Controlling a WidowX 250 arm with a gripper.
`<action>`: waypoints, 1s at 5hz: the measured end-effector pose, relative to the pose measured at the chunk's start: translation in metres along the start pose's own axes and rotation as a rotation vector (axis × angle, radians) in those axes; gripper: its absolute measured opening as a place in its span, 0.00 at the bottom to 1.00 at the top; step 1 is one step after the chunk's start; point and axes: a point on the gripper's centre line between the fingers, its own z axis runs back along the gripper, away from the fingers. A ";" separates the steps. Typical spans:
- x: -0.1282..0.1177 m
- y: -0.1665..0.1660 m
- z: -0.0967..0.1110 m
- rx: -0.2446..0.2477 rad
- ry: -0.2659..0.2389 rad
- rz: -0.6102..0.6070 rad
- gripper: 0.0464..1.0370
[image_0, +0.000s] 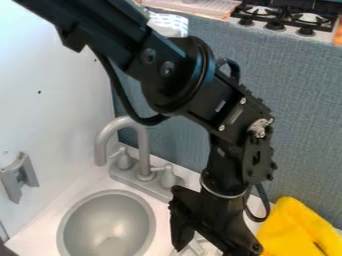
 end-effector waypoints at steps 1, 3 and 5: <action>-0.003 0.000 -0.006 0.006 0.024 -0.003 0.96; -0.004 -0.026 -0.037 -0.059 -0.009 -0.153 0.96; -0.003 -0.057 -0.069 -0.077 0.024 -0.229 0.96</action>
